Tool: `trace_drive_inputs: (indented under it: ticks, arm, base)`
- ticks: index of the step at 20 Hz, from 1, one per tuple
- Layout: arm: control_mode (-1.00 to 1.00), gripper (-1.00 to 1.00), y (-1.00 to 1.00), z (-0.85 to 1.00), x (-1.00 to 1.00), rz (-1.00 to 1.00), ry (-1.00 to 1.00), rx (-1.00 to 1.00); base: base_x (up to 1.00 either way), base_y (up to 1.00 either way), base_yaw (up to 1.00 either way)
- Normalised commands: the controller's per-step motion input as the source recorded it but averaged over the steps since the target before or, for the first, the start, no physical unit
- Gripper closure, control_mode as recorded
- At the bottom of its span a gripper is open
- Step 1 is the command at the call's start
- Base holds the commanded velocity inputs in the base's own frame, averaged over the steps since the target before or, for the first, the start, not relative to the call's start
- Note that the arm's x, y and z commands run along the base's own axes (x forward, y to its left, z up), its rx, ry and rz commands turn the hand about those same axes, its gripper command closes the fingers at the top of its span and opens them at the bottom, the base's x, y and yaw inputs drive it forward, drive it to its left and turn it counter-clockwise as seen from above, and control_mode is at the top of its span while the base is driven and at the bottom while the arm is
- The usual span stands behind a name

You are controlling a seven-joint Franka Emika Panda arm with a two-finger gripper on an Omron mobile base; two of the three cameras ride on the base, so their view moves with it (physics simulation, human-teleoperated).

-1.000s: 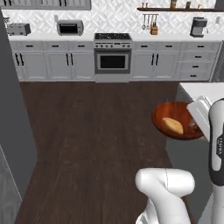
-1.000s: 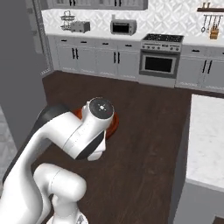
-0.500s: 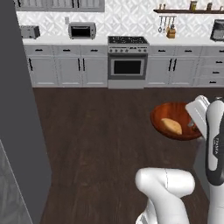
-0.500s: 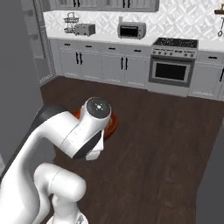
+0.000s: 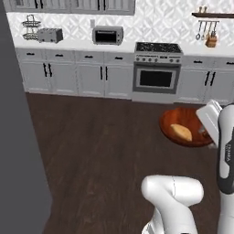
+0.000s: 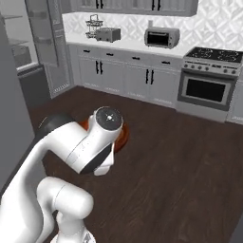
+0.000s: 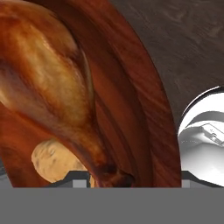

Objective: Pick the chicken drumstick and potato from their plates and place them in the bowl. Then put the bowl in the fridge.

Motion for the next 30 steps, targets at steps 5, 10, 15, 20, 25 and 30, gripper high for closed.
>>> trace_drive_inputs:
  ticks: [5,10,15,20,25,30]
  arm:
    - [1.0,1.0,0.0,0.0,0.0,0.0,0.0,0.0]
    - [1.0,1.0,0.0,0.0,0.0,0.0,0.0,0.0]
    - [1.0,1.0,0.0,0.0,0.0,0.0,0.0,0.0]
    - [1.0,1.0,0.0,0.0,0.0,0.0,0.0,0.0]
    - [1.0,1.0,0.0,0.0,0.0,0.0,0.0,0.0]
    - [1.0,1.0,0.0,0.0,0.0,0.0,0.0,0.0]
  base:
    - [0.9,-0.57,0.67]
    - [0.57,-0.26,0.85]
    - [0.55,-0.8,0.55]
    - [0.37,-1.0,0.31]
    - [0.7,-1.0,0.45]
    - [0.71,-1.0,0.4]
